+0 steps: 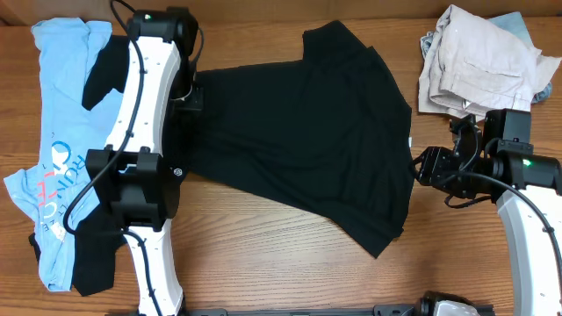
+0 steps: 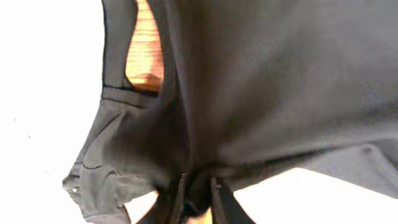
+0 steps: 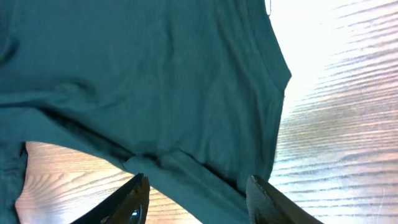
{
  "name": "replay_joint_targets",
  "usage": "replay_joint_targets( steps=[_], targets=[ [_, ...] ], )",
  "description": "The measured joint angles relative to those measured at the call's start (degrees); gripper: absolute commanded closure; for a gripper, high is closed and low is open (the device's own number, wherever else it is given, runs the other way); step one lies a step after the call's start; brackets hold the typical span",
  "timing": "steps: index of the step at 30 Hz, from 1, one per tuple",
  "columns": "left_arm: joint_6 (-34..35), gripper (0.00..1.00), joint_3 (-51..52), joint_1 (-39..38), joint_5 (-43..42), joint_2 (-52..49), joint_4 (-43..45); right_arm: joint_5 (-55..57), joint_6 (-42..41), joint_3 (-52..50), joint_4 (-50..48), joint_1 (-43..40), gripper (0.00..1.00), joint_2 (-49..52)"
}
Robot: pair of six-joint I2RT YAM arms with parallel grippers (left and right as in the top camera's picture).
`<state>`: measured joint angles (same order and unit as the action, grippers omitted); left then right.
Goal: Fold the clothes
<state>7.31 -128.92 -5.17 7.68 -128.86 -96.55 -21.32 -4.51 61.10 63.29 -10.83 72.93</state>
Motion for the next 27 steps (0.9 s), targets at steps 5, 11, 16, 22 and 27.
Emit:
replay_joint_targets(
  steps=[5, 11, 16, 22, 27],
  targets=[
    [-0.22, 0.86, -0.11, 0.0, -0.55, 0.09, -0.11, -0.35, 0.02, 0.0, 0.42, 0.0, 0.46, 0.0],
    [-0.31, 0.82, 2.12, 0.0, -0.63, 0.11, -0.04, -0.35, 0.0, 0.0, 0.28, -0.02, 0.46, 0.0],
    [-0.42, 0.82, 7.85, 0.0, -0.79, 0.11, 1.75, -0.31, 0.02, 0.0, 0.02, 0.0, 0.45, 0.0],
    [-0.44, 0.82, 12.46, 0.0, -0.85, 0.11, 2.43, -0.2, 0.02, 0.0, -0.83, 0.0, 0.42, 0.0],
    [-0.44, 0.81, 12.5, 0.0, -0.83, 0.11, 2.25, -0.11, 0.07, 0.0, -1.27, 0.0, 0.41, 0.0]
  ],
)
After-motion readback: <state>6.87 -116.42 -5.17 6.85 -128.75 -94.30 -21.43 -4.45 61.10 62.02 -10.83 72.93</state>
